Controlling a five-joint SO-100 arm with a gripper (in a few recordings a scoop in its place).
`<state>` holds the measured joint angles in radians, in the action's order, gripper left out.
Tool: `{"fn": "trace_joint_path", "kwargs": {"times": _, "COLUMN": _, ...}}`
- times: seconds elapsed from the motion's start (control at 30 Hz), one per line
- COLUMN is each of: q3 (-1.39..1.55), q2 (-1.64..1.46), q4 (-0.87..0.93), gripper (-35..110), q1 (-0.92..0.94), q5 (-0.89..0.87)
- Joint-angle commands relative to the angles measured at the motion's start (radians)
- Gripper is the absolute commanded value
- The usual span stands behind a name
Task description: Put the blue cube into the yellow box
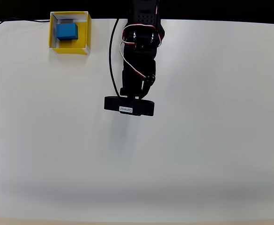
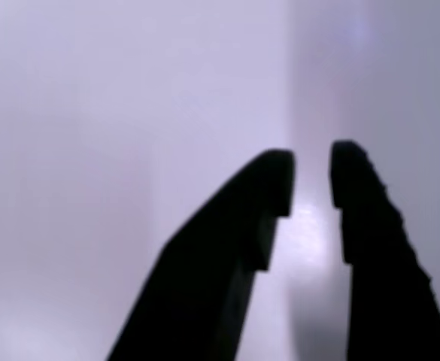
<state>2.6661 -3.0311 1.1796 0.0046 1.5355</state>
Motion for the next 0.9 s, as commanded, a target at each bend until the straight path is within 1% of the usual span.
{"fn": "trace_joint_path", "kwargs": {"times": 0.0, "q3": 0.114, "q2": -0.15, "q4": -0.066, "gripper": 0, "q1": -0.026, "q5": -0.058}}
{"fn": "trace_joint_path", "kwargs": {"times": 0.17, "q3": 0.249, "q2": -0.287, "q4": -0.038, "gripper": 0, "q1": 0.003, "q5": -0.112}}
{"fn": "trace_joint_path", "kwargs": {"times": 0.5, "q3": 0.466, "q2": -0.311, "q4": 0.037, "gripper": 0, "q1": 0.041, "q5": 0.021}}
{"fn": "trace_joint_path", "kwargs": {"times": 0.63, "q3": 0.479, "q2": -0.311, "q4": 0.141, "gripper": 0, "q1": 0.043, "q5": 0.087}}
{"fn": "trace_joint_path", "kwargs": {"times": 0.7, "q3": 0.479, "q2": -0.311, "q4": 0.172, "gripper": 0, "q1": 0.041, "q5": 0.092}}
{"fn": "trace_joint_path", "kwargs": {"times": 0.87, "q3": 0.479, "q2": -0.313, "q4": 0.178, "gripper": 0, "q1": 0.043, "q5": 0.061}}
